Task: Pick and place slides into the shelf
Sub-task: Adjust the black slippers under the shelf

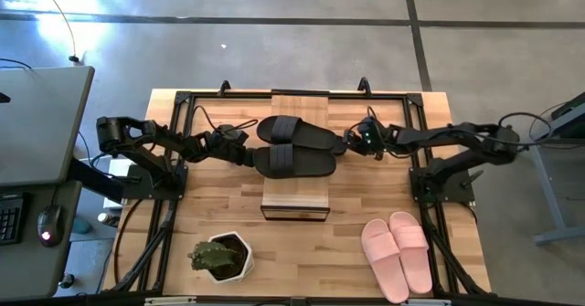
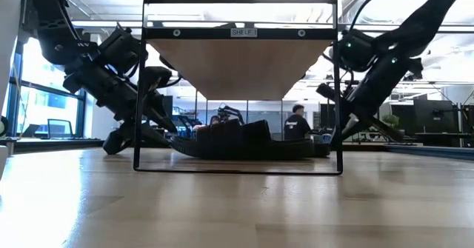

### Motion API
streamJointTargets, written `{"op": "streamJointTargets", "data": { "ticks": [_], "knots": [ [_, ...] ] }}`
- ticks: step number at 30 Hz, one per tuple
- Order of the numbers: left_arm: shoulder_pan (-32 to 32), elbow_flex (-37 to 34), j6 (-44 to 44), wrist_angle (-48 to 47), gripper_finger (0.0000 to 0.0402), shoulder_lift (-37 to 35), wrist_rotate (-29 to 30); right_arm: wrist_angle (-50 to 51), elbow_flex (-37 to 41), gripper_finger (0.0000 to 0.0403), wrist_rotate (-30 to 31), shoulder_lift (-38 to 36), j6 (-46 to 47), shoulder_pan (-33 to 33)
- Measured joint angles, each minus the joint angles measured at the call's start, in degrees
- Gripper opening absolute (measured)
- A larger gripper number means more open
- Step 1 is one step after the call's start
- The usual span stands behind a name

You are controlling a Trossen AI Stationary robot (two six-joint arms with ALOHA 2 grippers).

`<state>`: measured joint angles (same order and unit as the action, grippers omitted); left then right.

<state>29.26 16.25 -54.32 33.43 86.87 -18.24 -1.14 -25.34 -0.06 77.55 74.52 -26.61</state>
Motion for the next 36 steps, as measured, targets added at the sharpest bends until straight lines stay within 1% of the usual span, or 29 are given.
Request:
{"op": "streamJointTargets", "data": {
  "ticks": [8,18,25,31,36],
  "knots": [
    [0.0,0.0,-0.3,0.3,0.0122,0.0,0.7,-8.8,0.0,0.0,0.9,3.5,1.6,0.0],
    [0.0,0.0,-1.6,1.5,0.0122,0.0,1.3,-16.7,0.0,0.0,0.9,7.8,3.1,-0.1],
    [-0.1,0.0,-1.7,1.7,0.0122,0.0,2.1,-17.9,0.0,0.0,1.1,8.1,3.6,-1.4],
    [-0.1,0.0,-1.7,1.7,0.0122,0.0,2.3,-22.5,0.0,0.0,2.3,8.1,3.1,-1.5],
    [-0.1,0.0,-1.7,1.7,0.0122,0.0,2.4,-20.8,0.0,0.0,3.5,7.3,3.0,-1.4]
  ]
}}
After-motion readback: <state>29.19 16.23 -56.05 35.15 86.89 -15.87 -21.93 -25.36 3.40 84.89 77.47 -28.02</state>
